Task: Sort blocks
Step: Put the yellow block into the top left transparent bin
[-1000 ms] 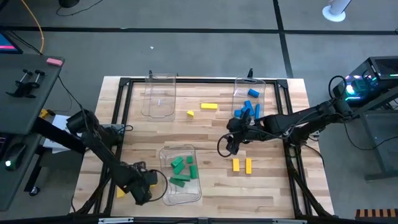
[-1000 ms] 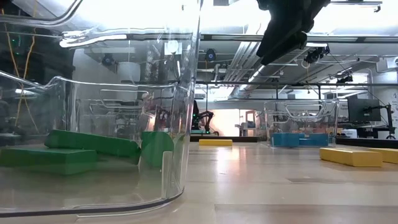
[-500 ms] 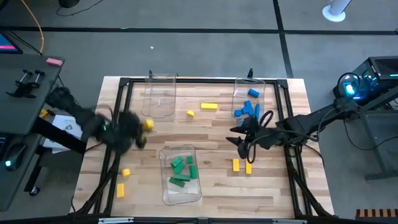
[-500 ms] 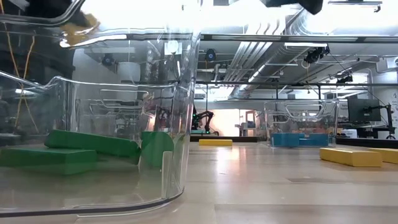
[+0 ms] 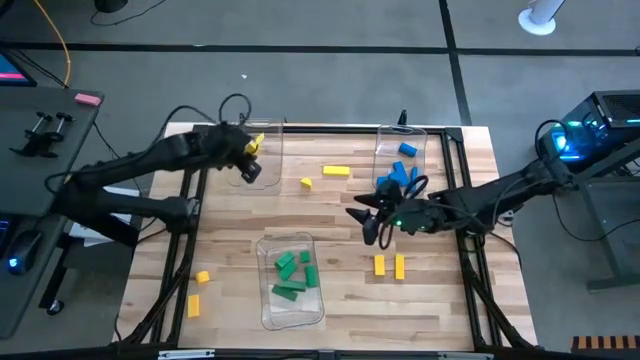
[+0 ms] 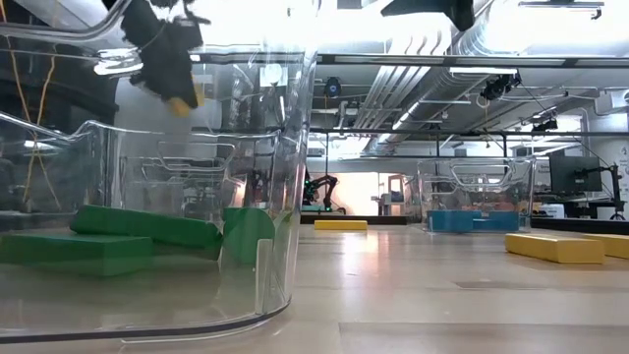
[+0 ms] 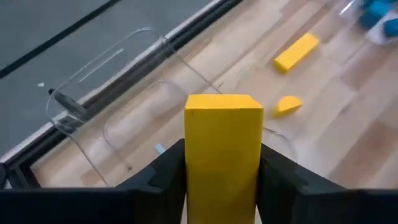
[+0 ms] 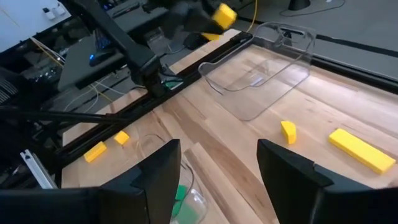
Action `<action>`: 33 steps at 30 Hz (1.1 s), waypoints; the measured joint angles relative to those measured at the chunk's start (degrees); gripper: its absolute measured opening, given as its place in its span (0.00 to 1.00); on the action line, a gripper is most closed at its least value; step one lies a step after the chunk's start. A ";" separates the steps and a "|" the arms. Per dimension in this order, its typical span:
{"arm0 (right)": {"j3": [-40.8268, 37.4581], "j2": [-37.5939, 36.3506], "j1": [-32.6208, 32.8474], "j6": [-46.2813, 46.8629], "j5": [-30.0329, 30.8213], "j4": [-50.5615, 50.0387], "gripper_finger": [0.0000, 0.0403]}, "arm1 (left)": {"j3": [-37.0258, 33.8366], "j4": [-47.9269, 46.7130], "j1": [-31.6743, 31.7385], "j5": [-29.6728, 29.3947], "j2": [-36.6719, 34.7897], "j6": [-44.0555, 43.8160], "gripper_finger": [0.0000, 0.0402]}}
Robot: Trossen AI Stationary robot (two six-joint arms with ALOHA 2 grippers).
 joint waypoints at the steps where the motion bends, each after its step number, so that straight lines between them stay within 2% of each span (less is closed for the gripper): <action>1: 0.00 0.20 -0.16 -0.01 -0.23 0.32 0.52 | 0.00 0.10 1.46 1.36 1.37 1.40 0.39; 8: 0.00 0.58 -0.12 0.04 -0.35 0.36 0.52 | 0.77 -2.81 4.83 10.94 7.73 2.17 0.60; 12: 0.02 0.58 -0.13 -0.02 -1.59 0.30 0.52 | 2.51 -2.91 1.24 23.77 5.50 -1.82 0.64; 13: 0.02 0.58 -0.12 -0.03 -1.93 0.24 0.52 | 2.42 -3.38 -1.14 25.69 3.98 -3.76 0.64; 15: 0.02 0.58 -0.12 -0.06 -2.12 -0.29 0.52 | 1.73 -5.34 -8.30 25.59 0.29 -8.26 0.63; 18: 0.02 0.58 -0.03 -0.09 -3.05 -0.63 0.52 | -0.07 -11.14 -22.21 19.44 -5.01 -16.92 0.62; 20: 0.02 0.58 -0.03 -0.12 -3.28 -1.00 0.52 | -1.51 -14.95 -32.45 15.68 -7.41 -25.91 0.61; 23: 0.02 0.58 -0.05 -0.12 -3.30 -2.21 0.52 | -4.36 -17.95 -48.09 14.78 -7.87 -39.51 0.61; 26: 0.02 0.58 -0.20 -0.13 -3.32 -3.63 0.52 | -7.40 -17.42 -60.96 15.51 -4.65 -51.69 0.60; 30: 0.04 0.58 -0.69 -0.14 -3.31 -5.01 0.52 | -9.64 -20.00 -69.86 19.64 3.64 -64.18 0.60; 33: 0.04 0.58 -1.45 -0.14 -3.24 -4.96 0.52 | -11.01 -22.26 -71.26 24.64 9.65 -65.59 0.60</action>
